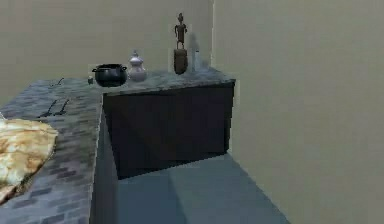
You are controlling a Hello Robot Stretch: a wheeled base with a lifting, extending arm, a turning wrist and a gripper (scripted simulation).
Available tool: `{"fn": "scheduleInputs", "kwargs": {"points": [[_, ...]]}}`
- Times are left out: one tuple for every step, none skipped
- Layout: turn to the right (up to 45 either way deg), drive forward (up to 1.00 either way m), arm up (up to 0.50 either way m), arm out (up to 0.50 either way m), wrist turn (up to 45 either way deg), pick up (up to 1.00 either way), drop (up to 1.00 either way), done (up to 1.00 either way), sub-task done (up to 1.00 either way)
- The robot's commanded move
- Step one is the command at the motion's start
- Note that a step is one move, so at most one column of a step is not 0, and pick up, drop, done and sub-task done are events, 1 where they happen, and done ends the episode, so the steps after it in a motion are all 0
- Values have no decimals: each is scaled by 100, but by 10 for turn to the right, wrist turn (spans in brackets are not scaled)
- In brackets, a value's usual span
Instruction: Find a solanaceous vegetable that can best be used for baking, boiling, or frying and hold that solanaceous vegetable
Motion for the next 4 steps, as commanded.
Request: {"fn": "scheduleInputs", "kwargs": {"points": [[0, 100, 0, 0, 0, 0, 0, 0, 0], [0, 30, 0, 0, 0, 0, 0, 0, 0], [-450, 0, 0, 0, 0, 0, 0, 0, 0], [-450, 0, 0, 0, 0, 0, 0, 0, 0]]}}
